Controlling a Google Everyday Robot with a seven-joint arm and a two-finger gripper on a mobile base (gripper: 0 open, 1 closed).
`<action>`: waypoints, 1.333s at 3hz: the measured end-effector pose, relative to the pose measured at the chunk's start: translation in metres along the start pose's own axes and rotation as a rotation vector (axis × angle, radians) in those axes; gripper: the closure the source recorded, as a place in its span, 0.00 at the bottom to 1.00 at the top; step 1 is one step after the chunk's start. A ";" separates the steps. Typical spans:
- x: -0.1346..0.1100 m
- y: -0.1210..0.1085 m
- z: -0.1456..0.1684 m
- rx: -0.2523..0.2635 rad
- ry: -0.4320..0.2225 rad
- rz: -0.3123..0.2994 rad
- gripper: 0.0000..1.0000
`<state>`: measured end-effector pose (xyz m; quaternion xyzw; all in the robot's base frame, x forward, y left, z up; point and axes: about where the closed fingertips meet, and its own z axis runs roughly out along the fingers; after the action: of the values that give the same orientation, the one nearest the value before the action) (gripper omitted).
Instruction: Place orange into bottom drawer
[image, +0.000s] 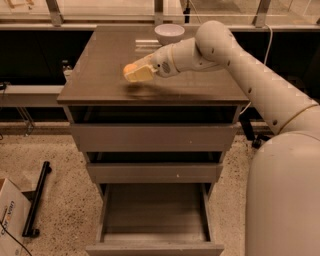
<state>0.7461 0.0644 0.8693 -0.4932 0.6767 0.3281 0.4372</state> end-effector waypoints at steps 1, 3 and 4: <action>-0.016 0.031 -0.038 -0.014 -0.014 -0.082 1.00; -0.001 0.137 -0.109 -0.053 -0.069 -0.200 1.00; 0.037 0.183 -0.127 -0.044 -0.066 -0.146 1.00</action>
Offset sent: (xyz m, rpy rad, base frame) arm -0.1971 -0.0846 0.0380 -0.0148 -0.1803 0.1277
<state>0.5330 -0.0061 0.8885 -0.5397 0.6169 0.3261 0.4711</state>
